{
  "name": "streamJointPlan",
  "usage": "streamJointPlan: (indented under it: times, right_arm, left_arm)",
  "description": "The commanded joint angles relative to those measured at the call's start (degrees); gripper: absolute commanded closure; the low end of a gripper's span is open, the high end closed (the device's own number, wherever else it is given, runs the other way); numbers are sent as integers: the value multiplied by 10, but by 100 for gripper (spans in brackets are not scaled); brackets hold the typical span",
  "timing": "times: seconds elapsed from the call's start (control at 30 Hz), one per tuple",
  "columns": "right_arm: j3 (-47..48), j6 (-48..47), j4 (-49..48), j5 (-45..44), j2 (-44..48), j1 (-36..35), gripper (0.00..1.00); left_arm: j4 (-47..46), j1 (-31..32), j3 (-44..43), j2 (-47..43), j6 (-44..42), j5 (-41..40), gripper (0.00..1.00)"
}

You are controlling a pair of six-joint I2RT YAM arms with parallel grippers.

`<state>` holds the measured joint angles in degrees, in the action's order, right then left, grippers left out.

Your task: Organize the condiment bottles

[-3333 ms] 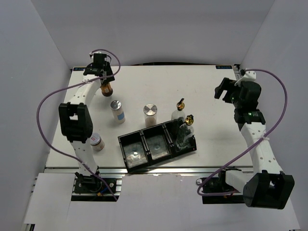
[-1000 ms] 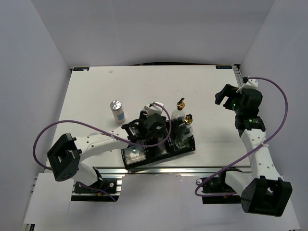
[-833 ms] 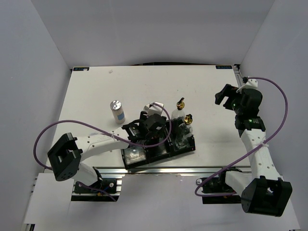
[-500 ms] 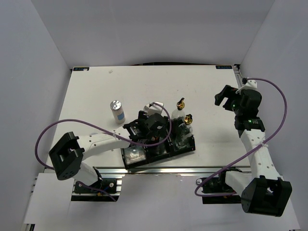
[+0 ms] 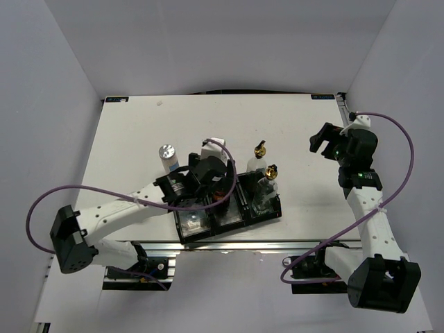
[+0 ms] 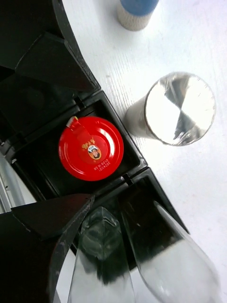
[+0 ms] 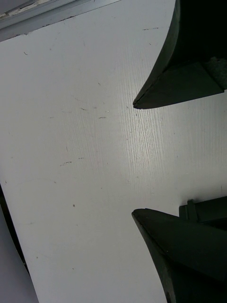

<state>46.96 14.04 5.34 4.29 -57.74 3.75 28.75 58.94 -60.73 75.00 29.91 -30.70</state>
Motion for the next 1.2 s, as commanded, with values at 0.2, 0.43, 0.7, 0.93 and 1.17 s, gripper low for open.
streamJointPlan:
  times: [0.2,0.43,0.7,0.93,1.17]
  right_arm:
    - [3,-9,-21,34,-1,2,11]
    - [0,-9,-22,33,-1,2,11]
    - [5,-10,-23,35,-14,2,11]
    - [7,-15,-15,-1,-19,3,11]
    - [7,-15,-14,5,-24,3,10]
  left_arm:
    - [152,-60,-89,-38,108,-105,2]
    - [196,-243,-68,-13,153,-10,2]
    - [269,-377,29,-83,210,13,2]
    - [294,-540,114,-135,185,65,2]
    - [256,-577,151,-127,171,72,2]
